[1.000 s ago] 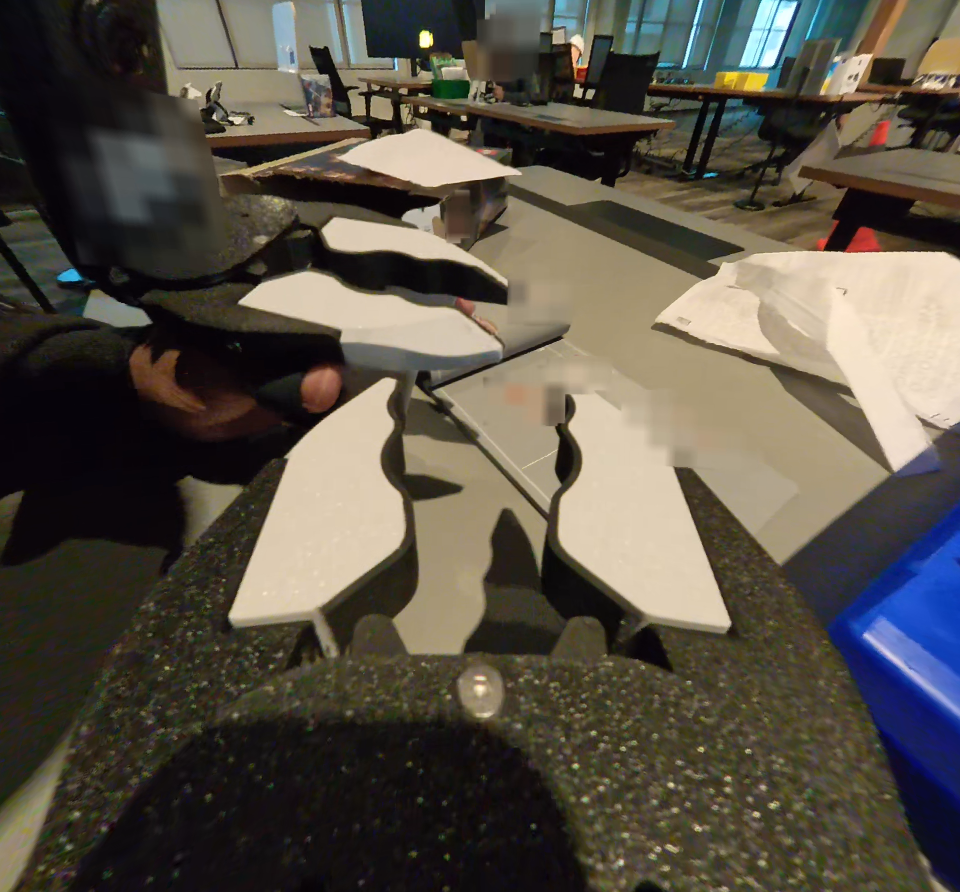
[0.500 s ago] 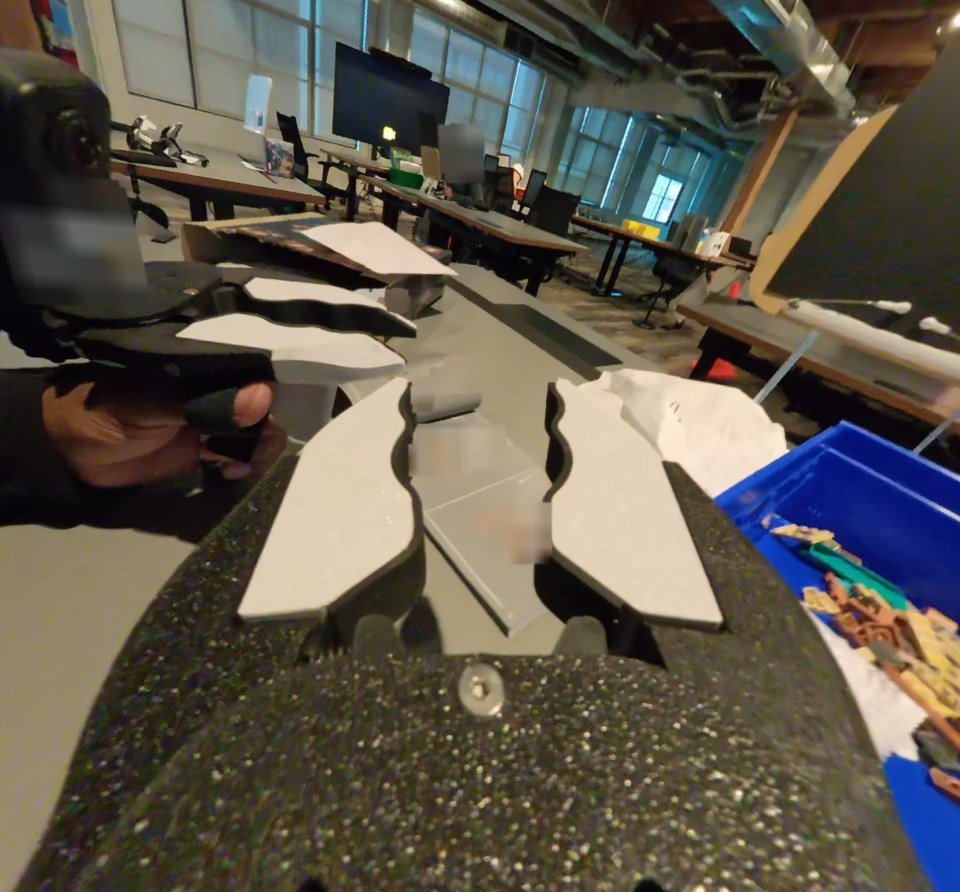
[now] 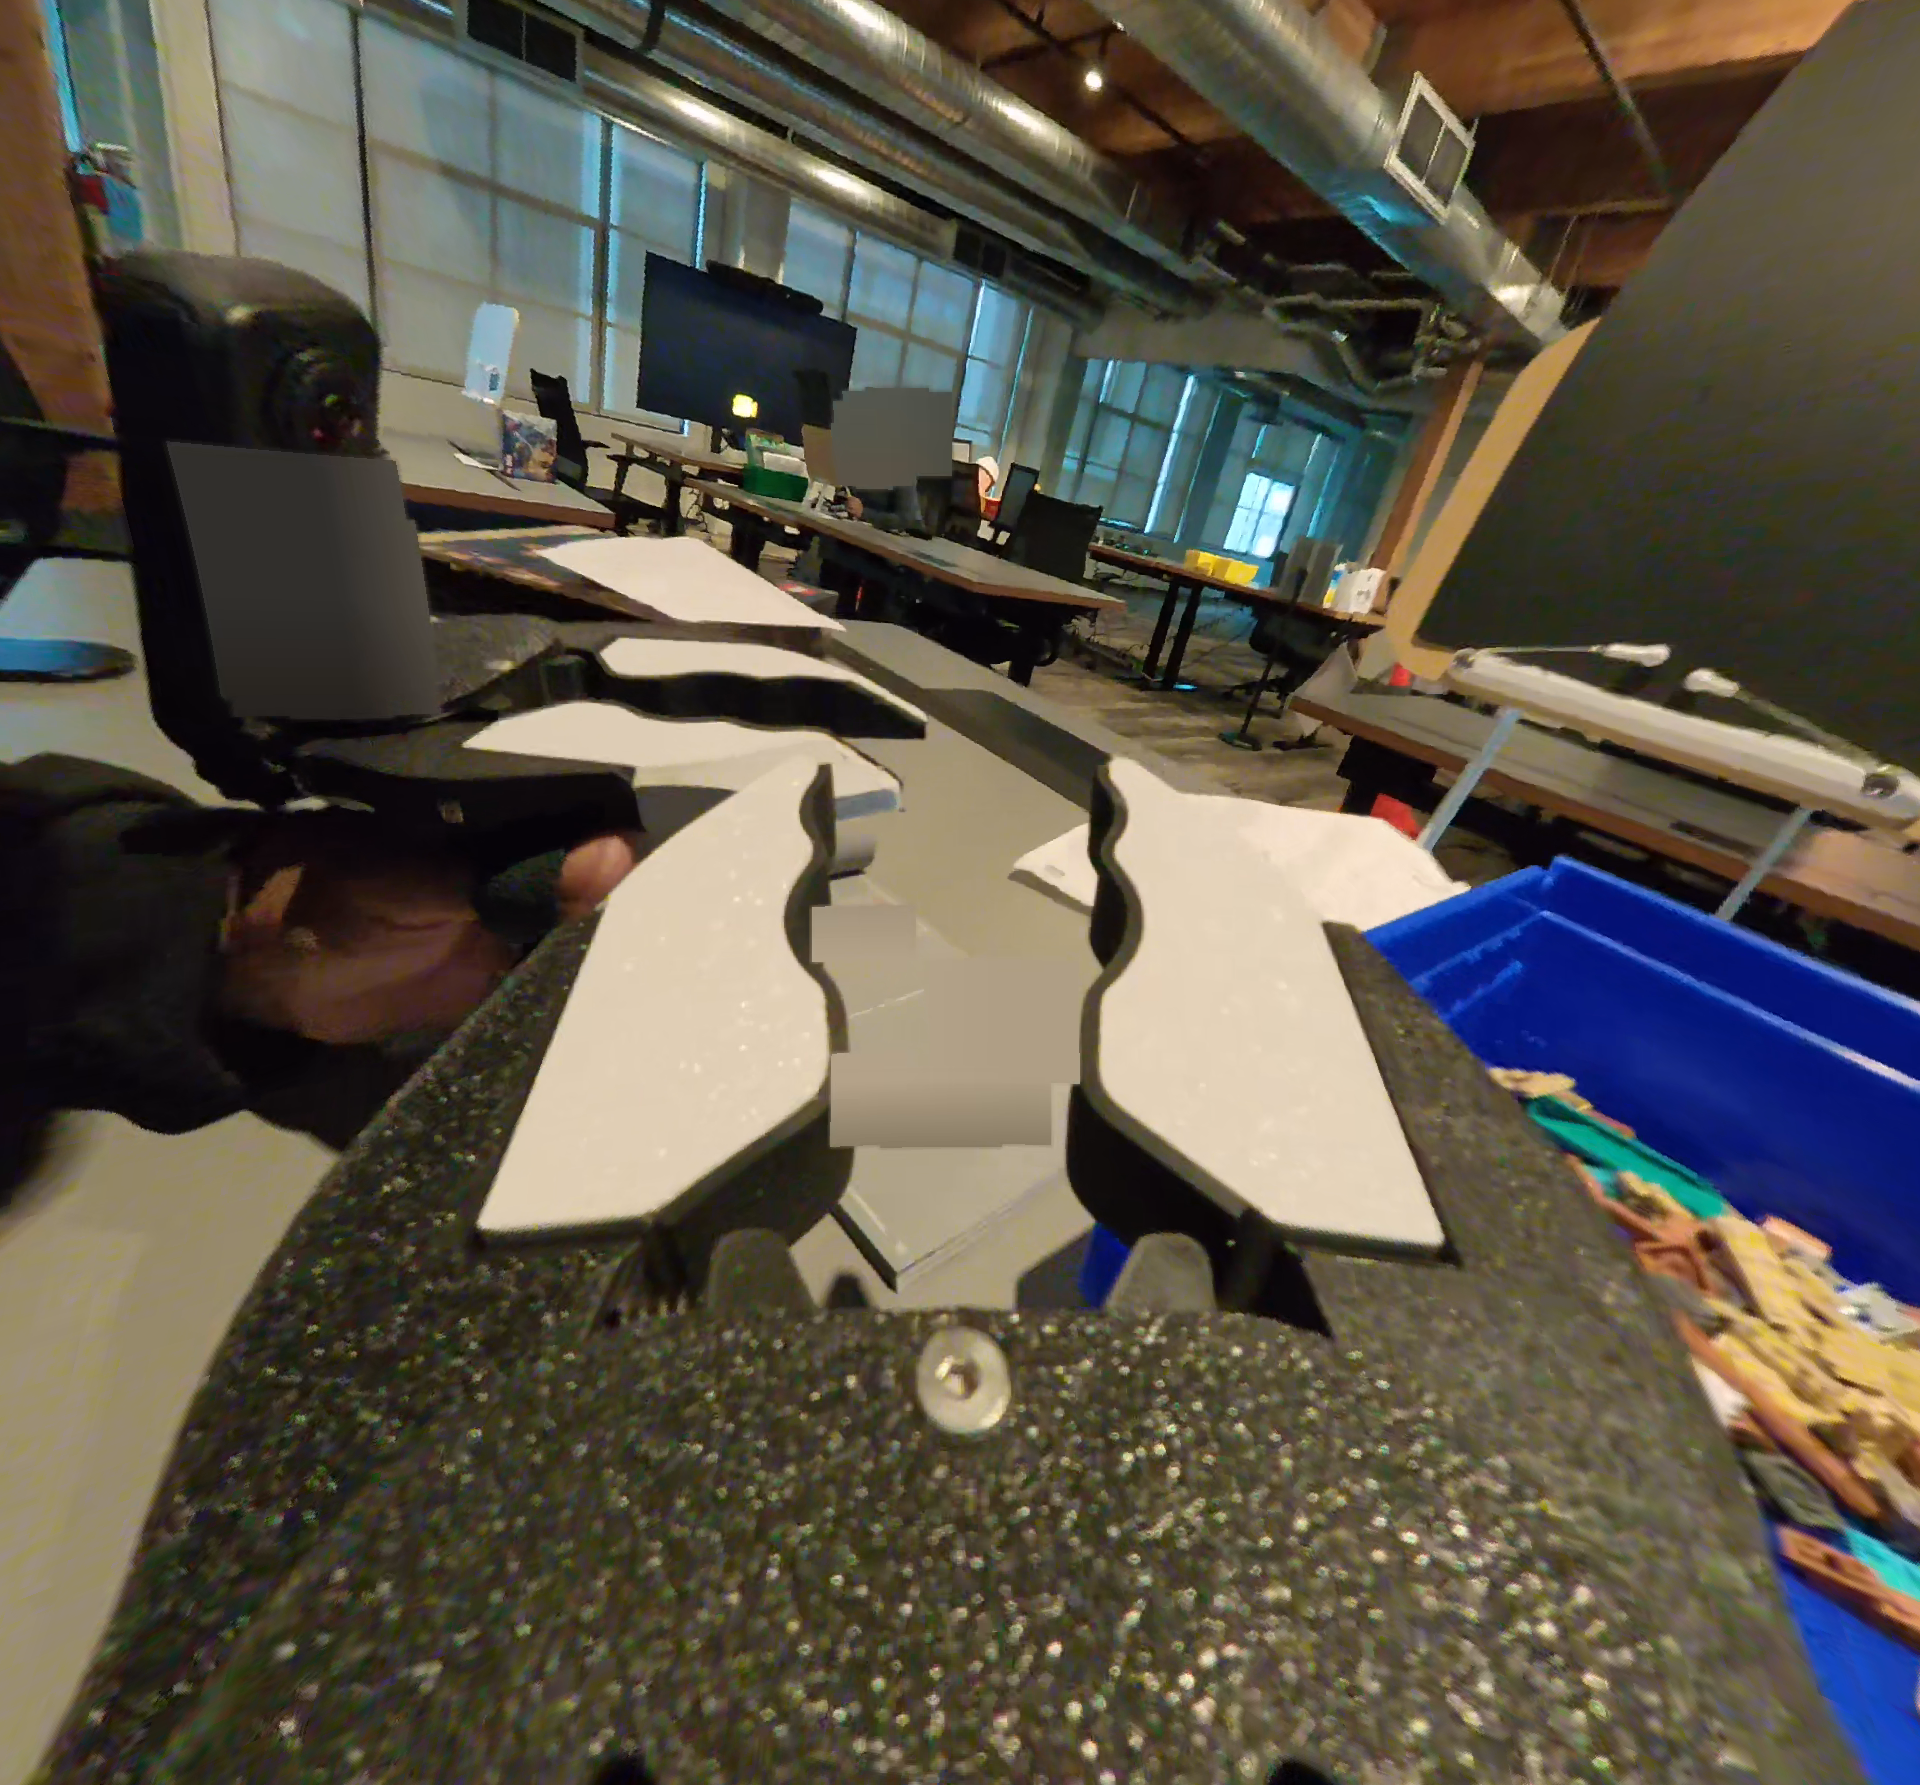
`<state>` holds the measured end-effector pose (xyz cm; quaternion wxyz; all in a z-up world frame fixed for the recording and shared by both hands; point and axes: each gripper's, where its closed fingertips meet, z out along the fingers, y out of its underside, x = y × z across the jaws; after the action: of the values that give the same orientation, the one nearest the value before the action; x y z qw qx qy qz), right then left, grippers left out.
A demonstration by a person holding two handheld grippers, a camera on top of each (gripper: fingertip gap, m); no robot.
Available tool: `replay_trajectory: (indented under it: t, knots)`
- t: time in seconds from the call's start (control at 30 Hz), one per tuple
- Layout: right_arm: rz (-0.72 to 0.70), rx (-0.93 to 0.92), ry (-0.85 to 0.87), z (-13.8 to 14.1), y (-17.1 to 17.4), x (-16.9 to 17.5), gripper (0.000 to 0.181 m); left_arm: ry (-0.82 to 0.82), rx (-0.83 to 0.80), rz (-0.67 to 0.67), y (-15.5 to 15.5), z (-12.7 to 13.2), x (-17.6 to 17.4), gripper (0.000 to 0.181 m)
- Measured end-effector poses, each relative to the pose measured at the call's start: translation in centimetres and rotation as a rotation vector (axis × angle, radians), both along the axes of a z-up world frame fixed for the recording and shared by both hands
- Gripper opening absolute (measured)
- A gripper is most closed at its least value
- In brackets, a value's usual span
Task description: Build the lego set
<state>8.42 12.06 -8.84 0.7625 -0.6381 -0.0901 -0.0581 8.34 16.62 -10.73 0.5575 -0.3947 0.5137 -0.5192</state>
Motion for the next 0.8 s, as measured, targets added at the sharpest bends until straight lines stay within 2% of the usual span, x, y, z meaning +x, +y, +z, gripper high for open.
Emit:
replay_trajectory:
  t: [0.1, 0.37, 0.5, 0.57, 0.67, 0.8]
  knots:
    - [0.048, -0.017, 0.054, 0.0, -0.1, -0.4, 0.047, -0.005, -0.013, -0.011, -0.4, -0.6, -0.2, 0.03]
    - [0.134, -0.036, 0.078, 0.4, -1.5, -2.0, 0.04, 0.034, 0.098, -0.019, -2.5, -1.4, 0.9, 0.028]
    - [0.115, -0.08, 0.064, -0.5, -2.1, -0.9, 0.038, 0.056, 0.103, 0.002, -2.4, -1.6, 1.2, 0.027]
    - [0.115, -0.104, 0.088, -1.1, -2.9, -0.1, 0.036, 0.087, 0.085, -0.028, -2.9, -1.6, 1.4, 0.027]
    - [0.13, -0.131, 0.139, -2.2, -3.8, 0.8, 0.033, 0.111, 0.095, -0.073, -3.5, -0.1, 2.1, 0.025]
    - [0.178, -0.139, 0.182, -2.4, -4.1, 0.5, 0.033, 0.247, 0.193, -0.168, -4.3, 2.2, 5.1, 0.026]
